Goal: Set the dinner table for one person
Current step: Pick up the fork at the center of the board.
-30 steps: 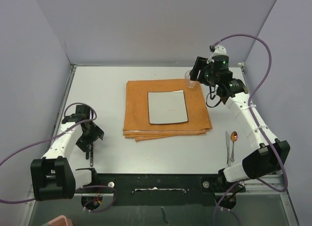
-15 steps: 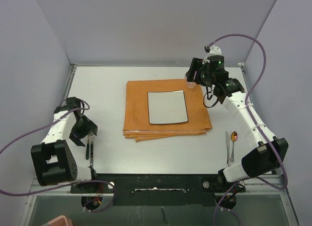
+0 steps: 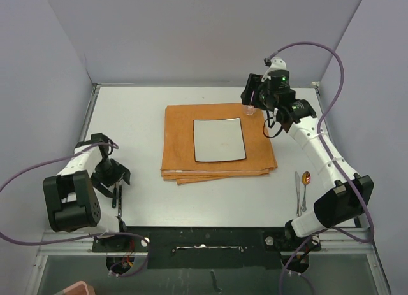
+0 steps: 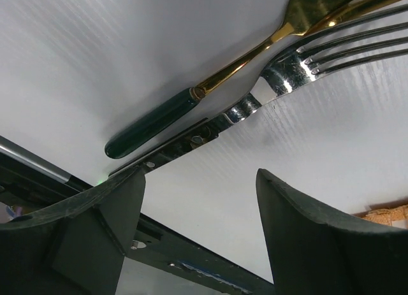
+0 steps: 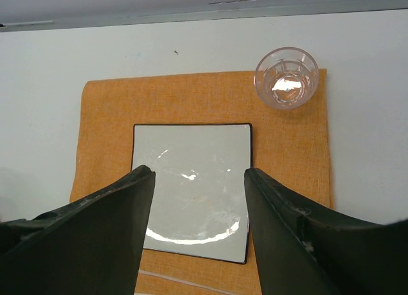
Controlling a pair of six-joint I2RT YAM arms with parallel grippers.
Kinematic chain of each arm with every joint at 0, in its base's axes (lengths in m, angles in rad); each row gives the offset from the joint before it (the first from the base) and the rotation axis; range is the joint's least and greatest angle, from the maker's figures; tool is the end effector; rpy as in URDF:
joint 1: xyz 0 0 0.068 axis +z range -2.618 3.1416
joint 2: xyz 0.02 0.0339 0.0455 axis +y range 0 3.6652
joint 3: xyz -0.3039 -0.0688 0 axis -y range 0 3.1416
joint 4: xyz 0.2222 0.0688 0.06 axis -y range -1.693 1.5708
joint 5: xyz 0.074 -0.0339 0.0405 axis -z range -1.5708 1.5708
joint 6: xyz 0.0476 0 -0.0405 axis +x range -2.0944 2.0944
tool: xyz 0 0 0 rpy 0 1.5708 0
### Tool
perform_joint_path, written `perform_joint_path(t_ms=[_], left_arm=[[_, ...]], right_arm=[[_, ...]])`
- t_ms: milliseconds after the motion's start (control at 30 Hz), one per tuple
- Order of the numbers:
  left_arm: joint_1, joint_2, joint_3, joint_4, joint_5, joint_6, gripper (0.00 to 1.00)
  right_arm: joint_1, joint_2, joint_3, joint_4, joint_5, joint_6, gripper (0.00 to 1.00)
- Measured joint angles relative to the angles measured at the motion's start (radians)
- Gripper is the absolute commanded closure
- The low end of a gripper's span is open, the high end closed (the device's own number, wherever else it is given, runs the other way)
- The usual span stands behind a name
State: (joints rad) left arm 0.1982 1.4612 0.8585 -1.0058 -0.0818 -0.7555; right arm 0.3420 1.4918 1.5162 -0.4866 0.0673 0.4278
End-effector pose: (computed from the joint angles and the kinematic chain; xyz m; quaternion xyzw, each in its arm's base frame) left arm 0.1946 0.0430 0.2177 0.4578 -0.8879 -0.0445 0.0069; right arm 0.3077 0.1061 0.4277 0.0541 0.8482 0.1710 0.4983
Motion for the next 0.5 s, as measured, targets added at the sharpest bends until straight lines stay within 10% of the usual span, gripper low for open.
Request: perform_joint_path(t_ms=[500], left_arm=[[0.005,0.108,-0.041,0.032,0.036,-0.052,0.47]], right_arm=[[0.0,0.008,0.0,0.0,0.009,0.003,0.41]])
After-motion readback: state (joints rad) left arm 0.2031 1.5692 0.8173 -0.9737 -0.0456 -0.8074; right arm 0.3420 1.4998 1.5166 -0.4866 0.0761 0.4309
